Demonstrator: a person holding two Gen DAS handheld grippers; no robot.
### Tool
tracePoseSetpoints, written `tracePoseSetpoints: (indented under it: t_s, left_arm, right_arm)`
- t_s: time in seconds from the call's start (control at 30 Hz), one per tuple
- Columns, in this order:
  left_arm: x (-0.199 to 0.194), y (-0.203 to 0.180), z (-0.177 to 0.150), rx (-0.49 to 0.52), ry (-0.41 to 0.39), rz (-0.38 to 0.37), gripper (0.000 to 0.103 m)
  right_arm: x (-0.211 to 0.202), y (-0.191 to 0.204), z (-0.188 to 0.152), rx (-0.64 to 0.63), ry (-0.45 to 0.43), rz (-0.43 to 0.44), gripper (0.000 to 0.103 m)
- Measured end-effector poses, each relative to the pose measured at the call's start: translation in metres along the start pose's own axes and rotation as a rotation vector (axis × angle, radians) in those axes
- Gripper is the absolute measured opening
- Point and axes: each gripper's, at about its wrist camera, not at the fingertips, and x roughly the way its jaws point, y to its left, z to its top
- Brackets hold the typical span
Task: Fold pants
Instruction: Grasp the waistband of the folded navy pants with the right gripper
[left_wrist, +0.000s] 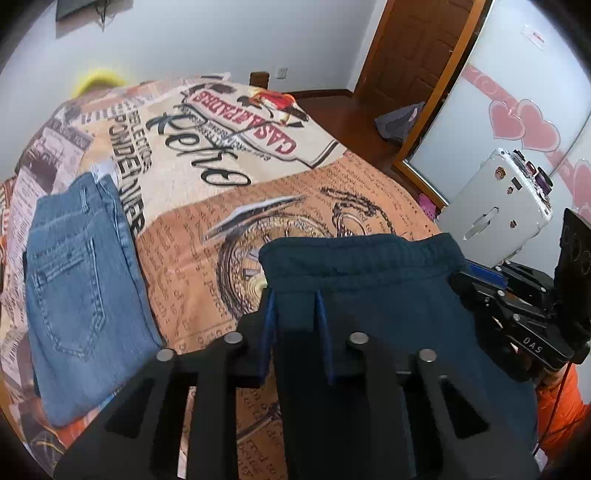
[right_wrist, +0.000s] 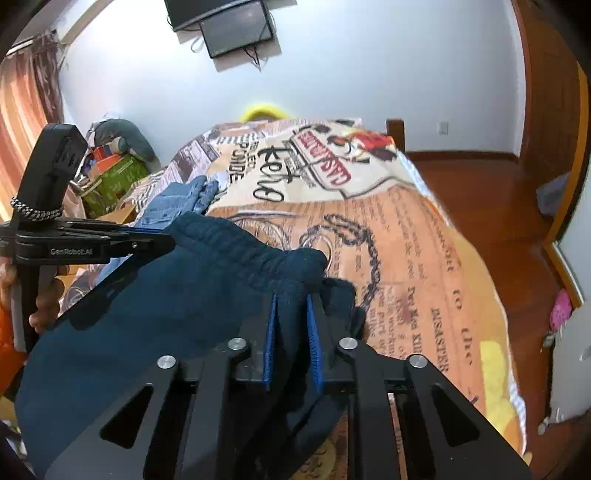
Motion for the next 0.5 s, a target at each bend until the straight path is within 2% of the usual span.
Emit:
tracePoseSetpoints:
  t_s: [0.2,0.33,0.4,0.5]
  left_arm:
    - [-0.007,-0.011,0.013,0.033,-0.044,0.033,0.019]
    - [0.015,-0.009,0.013,0.031,0.004,0.090,0.019]
    - [0.026,-0.006,0.009,0.018,0.038,0.089,0.019]
    - [0.026,-0.008,0.005,0.018,0.040,0.104,0.020]
  right_arm:
    - [-0.014,0.001,0.011,-0.053,-0.061,-0.042,0.012]
    - [0.007,-0.011,0.008,-0.026,0.006,-0.057,0.013]
    - [0.018,-0.013,0.002,-0.014,0.046,-0.067,0.014]
    - [0.016,-0.010,0.001,-0.030,0.059,-0.090,0.017]
